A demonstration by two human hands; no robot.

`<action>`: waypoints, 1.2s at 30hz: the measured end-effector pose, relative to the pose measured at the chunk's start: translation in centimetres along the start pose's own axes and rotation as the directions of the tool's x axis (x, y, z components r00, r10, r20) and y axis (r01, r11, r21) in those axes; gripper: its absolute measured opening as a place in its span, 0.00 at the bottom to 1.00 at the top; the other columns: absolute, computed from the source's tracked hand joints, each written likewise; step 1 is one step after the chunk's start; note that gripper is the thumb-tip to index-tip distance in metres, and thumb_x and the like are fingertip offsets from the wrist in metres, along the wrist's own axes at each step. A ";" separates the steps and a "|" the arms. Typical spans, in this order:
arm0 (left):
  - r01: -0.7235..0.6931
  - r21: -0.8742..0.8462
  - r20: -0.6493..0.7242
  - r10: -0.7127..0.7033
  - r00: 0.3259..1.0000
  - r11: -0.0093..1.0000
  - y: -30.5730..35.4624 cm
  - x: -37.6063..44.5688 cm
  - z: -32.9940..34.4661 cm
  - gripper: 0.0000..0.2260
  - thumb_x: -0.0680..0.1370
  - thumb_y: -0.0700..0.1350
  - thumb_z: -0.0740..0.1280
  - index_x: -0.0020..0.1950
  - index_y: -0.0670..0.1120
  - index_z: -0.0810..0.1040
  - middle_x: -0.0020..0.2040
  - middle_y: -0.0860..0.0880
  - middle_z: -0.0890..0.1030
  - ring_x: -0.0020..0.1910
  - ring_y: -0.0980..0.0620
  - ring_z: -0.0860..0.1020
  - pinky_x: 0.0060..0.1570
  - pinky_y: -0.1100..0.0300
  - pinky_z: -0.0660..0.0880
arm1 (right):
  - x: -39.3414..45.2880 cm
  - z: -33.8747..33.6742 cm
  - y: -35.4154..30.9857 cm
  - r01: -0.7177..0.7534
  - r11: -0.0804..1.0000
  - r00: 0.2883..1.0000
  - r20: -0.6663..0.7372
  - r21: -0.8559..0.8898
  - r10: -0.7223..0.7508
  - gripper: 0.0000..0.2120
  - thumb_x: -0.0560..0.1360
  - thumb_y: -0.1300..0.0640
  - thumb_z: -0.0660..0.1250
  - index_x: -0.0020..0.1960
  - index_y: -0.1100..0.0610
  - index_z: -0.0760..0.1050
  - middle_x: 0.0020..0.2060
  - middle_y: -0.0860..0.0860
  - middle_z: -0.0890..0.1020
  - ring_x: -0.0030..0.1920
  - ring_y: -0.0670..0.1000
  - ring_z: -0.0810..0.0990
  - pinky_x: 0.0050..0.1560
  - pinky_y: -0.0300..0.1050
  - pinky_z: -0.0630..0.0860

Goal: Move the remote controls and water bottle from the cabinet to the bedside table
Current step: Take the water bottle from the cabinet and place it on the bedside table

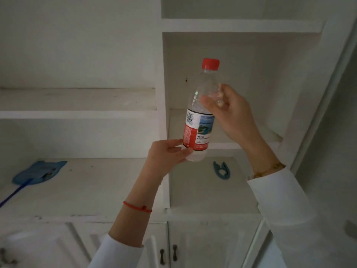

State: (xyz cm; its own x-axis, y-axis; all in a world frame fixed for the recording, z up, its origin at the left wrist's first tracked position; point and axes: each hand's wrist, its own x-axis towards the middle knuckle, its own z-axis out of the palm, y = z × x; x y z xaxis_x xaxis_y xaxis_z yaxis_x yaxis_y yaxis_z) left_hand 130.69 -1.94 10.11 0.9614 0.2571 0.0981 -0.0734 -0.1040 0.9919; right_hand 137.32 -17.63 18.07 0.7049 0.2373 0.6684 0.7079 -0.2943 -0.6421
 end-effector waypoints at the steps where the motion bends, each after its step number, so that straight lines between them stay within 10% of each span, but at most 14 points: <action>1: 0.007 -0.008 -0.011 -0.007 1.000 1.000 -0.3 -0.9 -0.4 0.20 0.72 0.38 0.73 0.64 0.39 0.78 0.51 0.40 0.85 0.49 0.47 0.84 0.57 0.52 0.79 | -0.6 0.5 -0.3 -0.004 1.000 1.000 0.022 0.012 0.003 0.22 0.75 0.45 0.66 0.63 0.58 0.72 0.57 0.50 0.82 0.51 0.44 0.82 0.43 0.26 0.75; 7: 0.055 -0.065 -0.109 -0.062 0.992 0.996 -3.4 -5.5 -2.9 0.18 0.72 0.35 0.73 0.62 0.39 0.79 0.46 0.43 0.86 0.42 0.54 0.84 0.47 0.62 0.81 | -4.4 3.6 -1.1 -0.032 0.992 0.991 0.129 0.118 0.016 0.23 0.75 0.47 0.67 0.66 0.57 0.71 0.58 0.50 0.81 0.50 0.42 0.81 0.43 0.24 0.73; 23: 0.284 -0.071 -0.334 -0.291 0.897 0.956 -11.5 -16.2 -6.0 0.21 0.70 0.41 0.76 0.62 0.46 0.79 0.56 0.40 0.83 0.56 0.46 0.82 0.59 0.49 0.78 | -14.4 10.6 -1.1 -0.172 0.954 0.894 0.446 0.245 0.047 0.27 0.74 0.46 0.67 0.69 0.55 0.67 0.62 0.51 0.78 0.59 0.48 0.80 0.57 0.44 0.79; 36: 0.404 -0.102 -0.422 -0.408 0.810 0.909 -14.3 -23.3 -7.4 0.23 0.70 0.43 0.76 0.64 0.47 0.79 0.55 0.44 0.84 0.53 0.49 0.84 0.61 0.46 0.77 | -20.0 13.8 -2.9 -0.216 0.935 0.818 0.575 0.280 0.016 0.27 0.75 0.47 0.67 0.70 0.56 0.66 0.63 0.51 0.78 0.60 0.49 0.79 0.57 0.40 0.78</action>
State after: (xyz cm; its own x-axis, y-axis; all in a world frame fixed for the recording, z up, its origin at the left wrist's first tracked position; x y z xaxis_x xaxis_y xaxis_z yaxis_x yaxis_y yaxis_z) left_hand 107.36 0.64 -5.73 0.6965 0.6561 -0.2905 0.2946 0.1077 0.9495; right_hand 121.79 -8.73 1.32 0.6138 0.7214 0.3207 0.5226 -0.0668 -0.8500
